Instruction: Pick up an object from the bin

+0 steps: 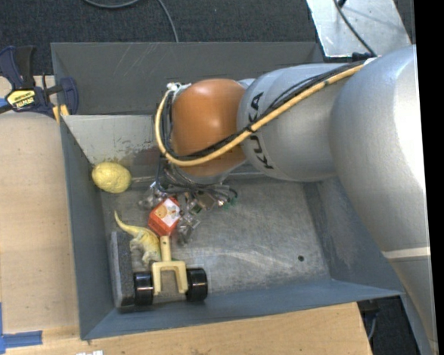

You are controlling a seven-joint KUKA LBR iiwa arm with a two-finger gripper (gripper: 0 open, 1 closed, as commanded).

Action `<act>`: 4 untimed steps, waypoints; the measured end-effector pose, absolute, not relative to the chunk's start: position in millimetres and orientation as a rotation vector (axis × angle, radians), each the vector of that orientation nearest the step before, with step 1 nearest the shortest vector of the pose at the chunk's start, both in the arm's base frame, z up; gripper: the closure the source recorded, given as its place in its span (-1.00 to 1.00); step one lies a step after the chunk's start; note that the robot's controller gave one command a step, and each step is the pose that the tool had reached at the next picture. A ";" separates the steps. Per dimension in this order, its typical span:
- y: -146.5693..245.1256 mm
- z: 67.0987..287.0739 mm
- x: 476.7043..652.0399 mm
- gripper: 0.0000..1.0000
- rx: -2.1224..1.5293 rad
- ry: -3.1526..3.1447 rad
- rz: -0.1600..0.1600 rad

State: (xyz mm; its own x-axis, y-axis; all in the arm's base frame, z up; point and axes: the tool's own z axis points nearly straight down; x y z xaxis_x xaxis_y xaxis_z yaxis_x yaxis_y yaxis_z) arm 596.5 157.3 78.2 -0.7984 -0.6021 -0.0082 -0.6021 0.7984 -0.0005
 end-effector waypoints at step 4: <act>156.6 142.9 596.7 1.00 -0.994 2.976 0.000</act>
Offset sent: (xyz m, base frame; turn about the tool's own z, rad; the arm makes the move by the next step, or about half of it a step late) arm 0.0001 0.0000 0.0096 0.0000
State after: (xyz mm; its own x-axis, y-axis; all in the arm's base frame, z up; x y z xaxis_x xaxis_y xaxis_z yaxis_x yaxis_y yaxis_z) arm 596.7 156.6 142.9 -0.7994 -0.6008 -0.0042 -0.6008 0.7994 -0.0011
